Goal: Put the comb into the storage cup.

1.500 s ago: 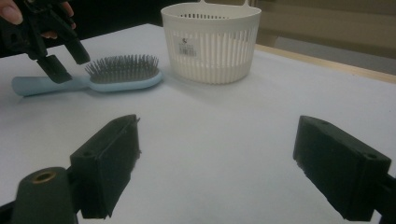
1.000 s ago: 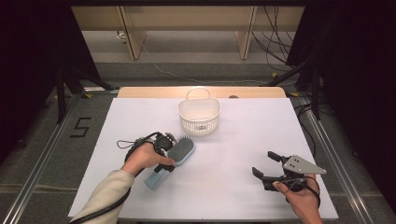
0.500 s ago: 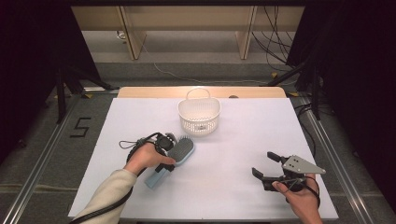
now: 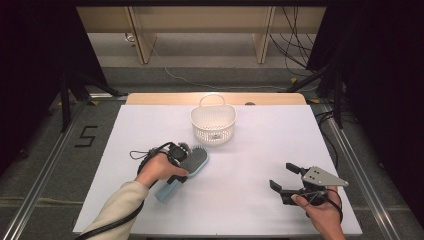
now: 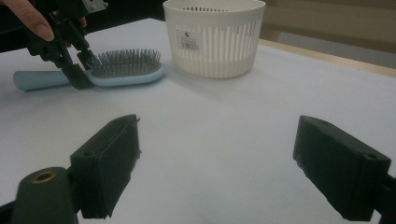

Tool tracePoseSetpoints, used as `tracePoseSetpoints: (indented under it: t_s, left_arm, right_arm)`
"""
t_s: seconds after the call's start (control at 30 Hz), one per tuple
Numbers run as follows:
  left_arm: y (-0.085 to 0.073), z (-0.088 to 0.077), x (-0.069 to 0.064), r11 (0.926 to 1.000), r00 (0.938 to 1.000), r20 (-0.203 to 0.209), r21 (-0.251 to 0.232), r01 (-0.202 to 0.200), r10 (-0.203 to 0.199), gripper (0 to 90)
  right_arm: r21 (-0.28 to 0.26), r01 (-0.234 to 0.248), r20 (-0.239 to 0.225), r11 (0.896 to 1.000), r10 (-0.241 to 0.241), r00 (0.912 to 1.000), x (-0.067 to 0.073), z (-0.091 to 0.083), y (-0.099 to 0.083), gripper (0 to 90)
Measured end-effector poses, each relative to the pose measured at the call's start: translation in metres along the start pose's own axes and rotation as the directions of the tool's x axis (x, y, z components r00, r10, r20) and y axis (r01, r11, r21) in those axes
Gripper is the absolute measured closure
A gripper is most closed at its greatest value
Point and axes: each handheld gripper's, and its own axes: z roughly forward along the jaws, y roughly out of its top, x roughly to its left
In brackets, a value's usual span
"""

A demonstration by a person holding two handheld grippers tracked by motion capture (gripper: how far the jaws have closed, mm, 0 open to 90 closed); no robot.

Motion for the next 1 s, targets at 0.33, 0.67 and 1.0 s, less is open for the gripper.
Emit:
tracePoseSetpoints:
  t_s: [0.33,0.67,1.0]
  left_arm:
    - [0.0019,-0.0009,-0.0045,0.9999,1.0,-0.001,0.011,-0.001,0.001,52.1]
    - [0.0027,-0.0012,-0.0082,0.9996,0.9998,-0.012,0.022,0.019,-0.018,57.7]
    - [0.0046,-0.0013,-0.0098,0.9973,0.998,-0.015,0.04,0.062,-0.061,62.9]
  right_arm:
    - [-0.002,-0.002,-0.004,1.0,0.002,1.0,0.0005,0.0001,0.0002,15.3]
    - [-0.01,0.003,-0.005,1.0,-0.003,1.0,0.0008,-0.0005,0.0007,15.5]
    - [-0.012,0.004,-0.009,1.0,-0.004,1.0,0.0008,-0.001,0.0009,15.4]
